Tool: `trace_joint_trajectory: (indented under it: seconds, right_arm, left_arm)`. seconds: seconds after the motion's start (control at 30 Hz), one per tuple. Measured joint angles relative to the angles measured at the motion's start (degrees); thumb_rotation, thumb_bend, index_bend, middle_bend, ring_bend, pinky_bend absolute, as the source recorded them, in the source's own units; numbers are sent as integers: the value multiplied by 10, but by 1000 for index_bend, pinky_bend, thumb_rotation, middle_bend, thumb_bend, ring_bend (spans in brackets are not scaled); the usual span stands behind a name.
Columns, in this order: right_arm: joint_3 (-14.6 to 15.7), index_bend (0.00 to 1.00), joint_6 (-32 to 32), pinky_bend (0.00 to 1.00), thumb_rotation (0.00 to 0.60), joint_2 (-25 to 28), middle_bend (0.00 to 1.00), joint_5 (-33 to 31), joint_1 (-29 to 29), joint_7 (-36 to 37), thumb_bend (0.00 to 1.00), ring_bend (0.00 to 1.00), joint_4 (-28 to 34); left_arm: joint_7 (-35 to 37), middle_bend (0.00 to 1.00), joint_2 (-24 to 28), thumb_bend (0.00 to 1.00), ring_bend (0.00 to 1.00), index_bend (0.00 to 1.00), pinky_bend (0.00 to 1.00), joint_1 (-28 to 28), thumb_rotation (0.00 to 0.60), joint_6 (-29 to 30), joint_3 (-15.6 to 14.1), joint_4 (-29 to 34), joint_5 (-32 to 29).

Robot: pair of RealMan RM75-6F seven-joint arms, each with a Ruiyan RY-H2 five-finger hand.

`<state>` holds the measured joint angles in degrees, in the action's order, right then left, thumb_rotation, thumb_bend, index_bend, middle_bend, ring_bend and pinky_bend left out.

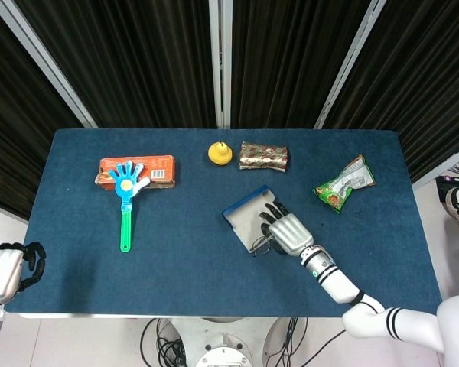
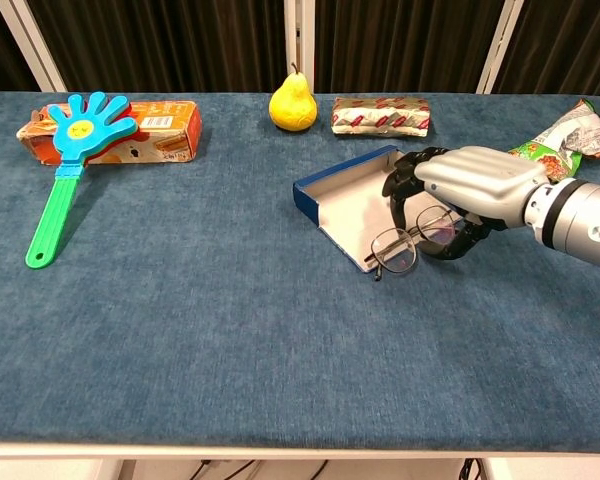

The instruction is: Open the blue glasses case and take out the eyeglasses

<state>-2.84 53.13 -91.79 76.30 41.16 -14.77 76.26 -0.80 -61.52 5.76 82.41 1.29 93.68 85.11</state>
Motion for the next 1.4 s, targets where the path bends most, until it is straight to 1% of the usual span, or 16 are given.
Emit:
trace_joint_trajectory:
  seconds: [0.2,0.37,0.5,0.67,0.77,0.87,0.97,1.0,1.03,1.07,1.1,1.17,1.23,1.3,1.4]
  right_arm:
    - [-6,660,-3,0,600,-5,257,2,2,4,442,0,-8]
    - [-5,729,13,0,600,2,289,22,-2,9,468,0,4]
    - [-4,751,29,0,600,20,301,49,-3,16,476,0,33]
    - [-6,755,36,0,600,41,303,86,9,10,475,0,91]
    - [-14,758,22,0,600,40,297,92,28,-14,474,0,113]
    - [-24,747,-7,0,600,23,286,88,52,-47,473,0,124]
    - [-36,676,-33,0,600,-13,263,73,76,-90,469,0,123]
    - [-38,600,-37,0,600,-20,244,70,80,-98,463,0,122]
    - [-42,492,-44,0,600,-33,221,62,87,-116,455,0,120]
    - [-44,410,-49,0,600,-42,206,55,92,-129,448,0,118]
    - [-46,291,-53,0,600,-51,185,47,96,-143,427,0,116]
    - [-49,141,-60,0,600,-67,155,26,103,-175,386,0,114]
    - [-51,76,-63,0,600,-77,132,3,107,-204,359,0,116]
    - [-51,57,-61,0,600,-78,110,-14,108,-225,340,0,122]
    - [-51,34,-42,0,600,-63,89,-27,101,-246,312,0,144]
  left_arm:
    - [-1,693,0,358,522,693,459,0,600,0,0,0,-1]
    - [-1,693,-1,359,523,693,459,0,600,0,0,0,0]
    - [-3,693,-1,359,522,694,459,0,600,0,0,0,0]
    - [-5,693,-1,358,523,693,459,0,600,0,1,0,-1]
    - [-5,693,-2,359,522,693,459,0,600,1,1,0,-1]
    - [-5,693,-3,358,523,693,459,0,600,2,1,-1,-1]
    - [-4,693,-3,359,523,693,459,-1,600,2,1,-2,-1]
    - [-4,693,-3,359,523,693,459,-1,600,3,1,-2,-1]
    - [-3,693,-3,359,523,693,459,-1,600,3,1,-2,-1]
    - [-2,693,-3,358,523,693,459,-1,600,3,1,-2,-1]
    - [-2,693,-3,358,522,694,459,-1,600,3,1,-3,-1]
    - [-1,693,-3,358,522,694,459,-1,600,3,1,-3,-1]
    - [-1,693,-3,359,522,694,459,-1,600,3,1,-4,-1]
    - [-2,693,-4,359,522,693,459,-1,600,3,1,-4,-1]
    - [-4,693,-4,359,523,693,459,-1,600,4,1,-4,-1]
